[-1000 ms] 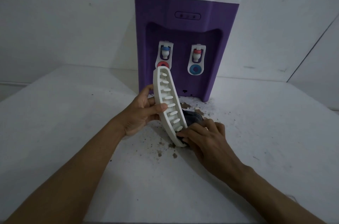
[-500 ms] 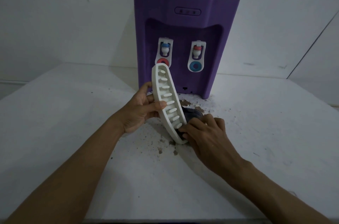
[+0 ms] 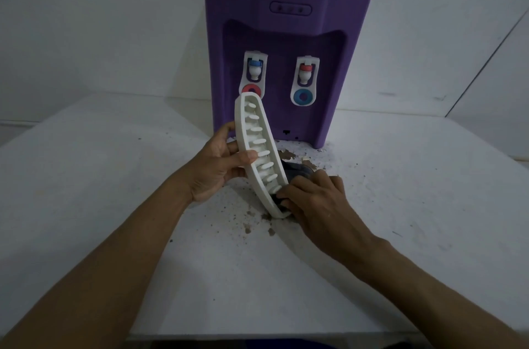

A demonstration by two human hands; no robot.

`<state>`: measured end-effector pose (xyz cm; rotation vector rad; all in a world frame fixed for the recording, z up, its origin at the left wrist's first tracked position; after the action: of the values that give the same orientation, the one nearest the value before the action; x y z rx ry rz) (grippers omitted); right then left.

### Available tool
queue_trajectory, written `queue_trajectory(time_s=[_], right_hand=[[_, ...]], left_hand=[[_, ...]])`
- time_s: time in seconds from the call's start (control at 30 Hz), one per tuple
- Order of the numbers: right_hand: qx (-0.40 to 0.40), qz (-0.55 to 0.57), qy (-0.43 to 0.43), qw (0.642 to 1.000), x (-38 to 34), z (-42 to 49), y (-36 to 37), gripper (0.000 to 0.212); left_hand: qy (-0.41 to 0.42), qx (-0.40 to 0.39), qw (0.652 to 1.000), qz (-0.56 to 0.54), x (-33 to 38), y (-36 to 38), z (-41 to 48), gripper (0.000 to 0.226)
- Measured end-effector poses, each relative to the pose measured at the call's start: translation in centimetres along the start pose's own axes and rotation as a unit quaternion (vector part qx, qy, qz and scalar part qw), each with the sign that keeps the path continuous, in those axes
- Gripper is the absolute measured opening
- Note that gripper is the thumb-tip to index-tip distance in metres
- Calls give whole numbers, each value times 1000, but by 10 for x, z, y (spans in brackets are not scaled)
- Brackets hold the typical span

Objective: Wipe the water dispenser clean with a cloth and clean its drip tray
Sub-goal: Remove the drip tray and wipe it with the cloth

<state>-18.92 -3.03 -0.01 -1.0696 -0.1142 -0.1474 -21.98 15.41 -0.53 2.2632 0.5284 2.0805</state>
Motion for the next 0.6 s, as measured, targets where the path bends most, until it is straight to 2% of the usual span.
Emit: queue_trajectory(time_s=[0.1, 0.2, 0.3, 0.37, 0.47, 0.53, 0.6], right_hand=[[14, 41, -23, 999, 1, -7, -4, 21], [18, 15, -32, 999, 1, -16, -6, 20], [-13, -32, -46, 998, -2, -20, -6, 32], [-33, -66, -34, 997, -3, -21, -5, 41], [-48, -118, -20, 992, -9, -16, -3, 42], [-54, -115, -10, 992, -11, -11, -1, 42], [-45, -75, 9, 996, -8, -10, 2, 34]], left_hand=[[1, -2, 1000, 5, 1, 1, -1, 55], [-2, 0, 1000, 5, 1, 1, -1, 56], [-5, 3, 1000, 3, 1, -1, -2, 56], [-4, 0, 1000, 5, 2, 0, -1, 56], [-5, -3, 1000, 7, 1, 2, 0, 58], [-2, -1, 1000, 3, 1, 2, 0, 61], [0, -2, 1000, 0, 0, 1, 0, 62]])
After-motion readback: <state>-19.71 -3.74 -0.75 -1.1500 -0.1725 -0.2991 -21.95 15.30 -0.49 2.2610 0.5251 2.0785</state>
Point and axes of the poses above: each hand's wrist, its own z-axis towards the middle knuckle, its own y-axis out of the palm, x = y × z, the point moved 6 cm from there along z, towards the middle knuckle, and after that the axes turned 15 degrees about -y, right-handed, at the moved point
